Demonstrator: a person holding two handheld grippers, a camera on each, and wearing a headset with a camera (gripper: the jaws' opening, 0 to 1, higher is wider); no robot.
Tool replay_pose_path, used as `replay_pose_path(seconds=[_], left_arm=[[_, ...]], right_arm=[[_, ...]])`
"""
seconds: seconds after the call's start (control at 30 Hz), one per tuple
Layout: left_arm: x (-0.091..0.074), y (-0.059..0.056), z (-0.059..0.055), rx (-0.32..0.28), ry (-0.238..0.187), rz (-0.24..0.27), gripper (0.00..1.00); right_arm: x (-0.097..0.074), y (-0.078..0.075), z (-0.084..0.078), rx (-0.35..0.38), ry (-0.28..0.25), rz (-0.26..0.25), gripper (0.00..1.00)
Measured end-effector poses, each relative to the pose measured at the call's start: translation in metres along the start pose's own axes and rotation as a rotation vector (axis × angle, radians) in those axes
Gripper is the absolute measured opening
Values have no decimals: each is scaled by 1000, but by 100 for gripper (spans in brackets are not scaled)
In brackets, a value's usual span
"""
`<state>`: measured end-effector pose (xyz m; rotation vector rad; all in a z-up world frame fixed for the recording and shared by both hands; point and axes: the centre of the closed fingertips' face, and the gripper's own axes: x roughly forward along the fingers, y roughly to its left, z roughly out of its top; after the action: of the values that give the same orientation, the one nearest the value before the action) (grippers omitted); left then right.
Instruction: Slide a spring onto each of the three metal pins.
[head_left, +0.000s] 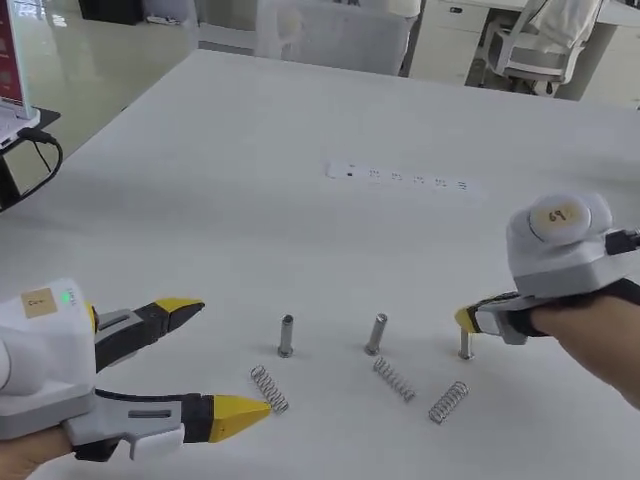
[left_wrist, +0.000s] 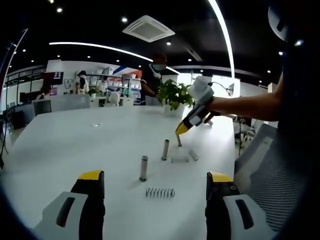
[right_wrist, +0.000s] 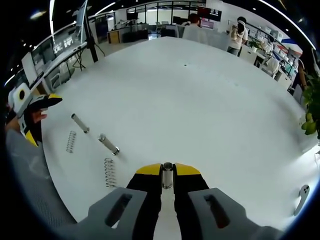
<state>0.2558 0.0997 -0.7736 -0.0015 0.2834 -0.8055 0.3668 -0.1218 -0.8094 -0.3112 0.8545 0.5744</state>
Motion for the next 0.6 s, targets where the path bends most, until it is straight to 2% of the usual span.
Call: replay_pose_path(seconds=[0.2,0.6], left_arm=[[0,-1,0,1,2,-1,80],[-1,-2,0,2,5,0,80]], right_arm=[[-5,0,-4,4,-7,1,5],[-10,4,-11,-39,-16,-2,6]])
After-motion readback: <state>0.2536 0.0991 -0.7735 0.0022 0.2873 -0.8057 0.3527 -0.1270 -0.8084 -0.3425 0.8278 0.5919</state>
